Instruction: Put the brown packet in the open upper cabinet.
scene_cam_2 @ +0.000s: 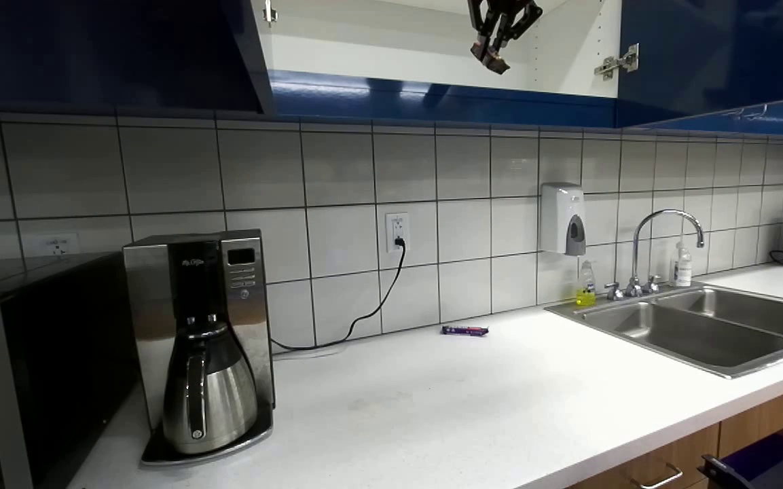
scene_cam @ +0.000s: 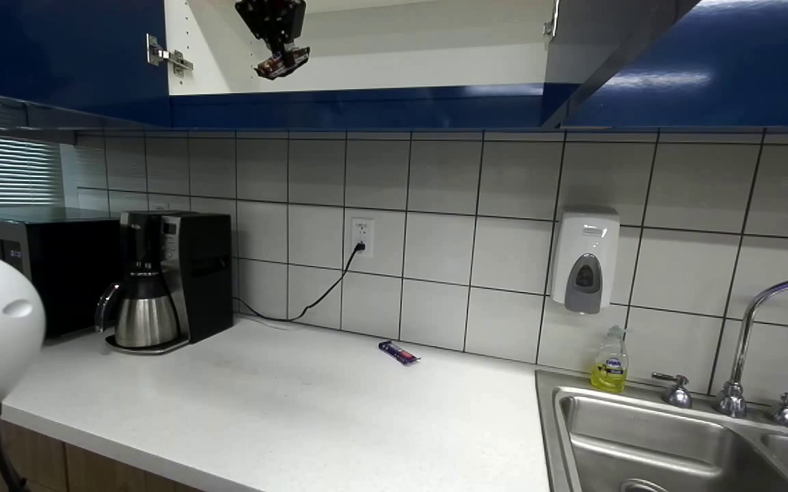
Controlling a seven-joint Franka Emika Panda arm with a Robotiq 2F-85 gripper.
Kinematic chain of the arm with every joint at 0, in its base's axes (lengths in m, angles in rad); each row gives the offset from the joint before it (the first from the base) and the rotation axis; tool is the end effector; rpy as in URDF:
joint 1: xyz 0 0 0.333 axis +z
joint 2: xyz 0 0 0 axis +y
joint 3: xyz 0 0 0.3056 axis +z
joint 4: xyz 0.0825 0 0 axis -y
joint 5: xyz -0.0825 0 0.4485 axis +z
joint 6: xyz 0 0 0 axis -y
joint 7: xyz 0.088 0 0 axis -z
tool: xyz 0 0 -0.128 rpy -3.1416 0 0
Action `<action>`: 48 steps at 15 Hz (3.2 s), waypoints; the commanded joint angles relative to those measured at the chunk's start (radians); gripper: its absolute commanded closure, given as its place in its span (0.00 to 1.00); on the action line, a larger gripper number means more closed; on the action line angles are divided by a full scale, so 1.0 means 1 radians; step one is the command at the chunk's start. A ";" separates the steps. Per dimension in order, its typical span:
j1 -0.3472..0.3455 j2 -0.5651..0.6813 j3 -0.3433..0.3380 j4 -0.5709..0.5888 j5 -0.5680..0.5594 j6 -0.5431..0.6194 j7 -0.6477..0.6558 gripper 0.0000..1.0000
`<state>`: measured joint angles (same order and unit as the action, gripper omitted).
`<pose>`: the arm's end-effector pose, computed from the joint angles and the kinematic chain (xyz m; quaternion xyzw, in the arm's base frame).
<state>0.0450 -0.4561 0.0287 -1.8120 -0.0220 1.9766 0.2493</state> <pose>0.5046 0.0394 0.7669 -0.9486 0.0819 -0.3041 0.0319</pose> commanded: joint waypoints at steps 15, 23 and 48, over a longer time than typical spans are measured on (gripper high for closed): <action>-0.029 0.322 0.035 0.374 -0.065 0.058 0.119 0.95; -0.014 0.472 0.027 0.536 -0.083 0.039 0.150 0.95; -0.014 0.498 0.009 0.525 -0.057 0.057 0.191 0.00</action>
<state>0.0345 0.1136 0.0393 -1.2039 -0.0853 2.0271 0.4347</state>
